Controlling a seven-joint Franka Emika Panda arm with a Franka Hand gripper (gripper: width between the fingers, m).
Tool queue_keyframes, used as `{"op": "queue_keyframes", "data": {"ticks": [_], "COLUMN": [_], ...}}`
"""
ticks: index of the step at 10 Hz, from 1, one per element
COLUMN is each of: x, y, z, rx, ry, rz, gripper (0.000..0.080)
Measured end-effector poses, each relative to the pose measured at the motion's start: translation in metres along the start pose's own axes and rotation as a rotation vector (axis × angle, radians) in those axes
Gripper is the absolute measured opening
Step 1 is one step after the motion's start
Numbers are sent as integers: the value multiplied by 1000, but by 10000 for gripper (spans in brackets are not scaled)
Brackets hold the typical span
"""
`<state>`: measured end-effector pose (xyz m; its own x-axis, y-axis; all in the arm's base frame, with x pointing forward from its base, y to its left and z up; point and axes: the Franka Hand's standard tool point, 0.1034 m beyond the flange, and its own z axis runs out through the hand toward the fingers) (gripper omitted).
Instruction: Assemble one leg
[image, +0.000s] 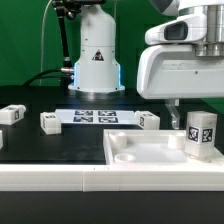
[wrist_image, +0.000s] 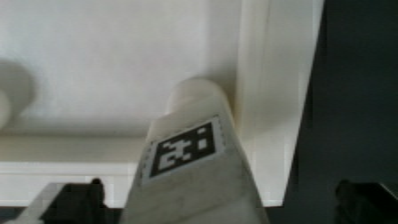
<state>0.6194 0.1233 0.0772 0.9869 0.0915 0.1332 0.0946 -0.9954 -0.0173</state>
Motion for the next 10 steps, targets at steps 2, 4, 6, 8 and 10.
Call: {"op": "queue_keyframes", "data": {"ticks": [2, 4, 6, 8, 10], "x": [0, 0, 0, 0, 1], "y": [1, 1, 1, 2, 5], "z": [0, 0, 0, 0, 0], "rx": [0, 0, 0, 4, 35], "ry": [0, 0, 0, 0, -1], "rz": [-31, -30, -16, 17, 257], "gripper": [523, 382, 289, 289, 289]}}
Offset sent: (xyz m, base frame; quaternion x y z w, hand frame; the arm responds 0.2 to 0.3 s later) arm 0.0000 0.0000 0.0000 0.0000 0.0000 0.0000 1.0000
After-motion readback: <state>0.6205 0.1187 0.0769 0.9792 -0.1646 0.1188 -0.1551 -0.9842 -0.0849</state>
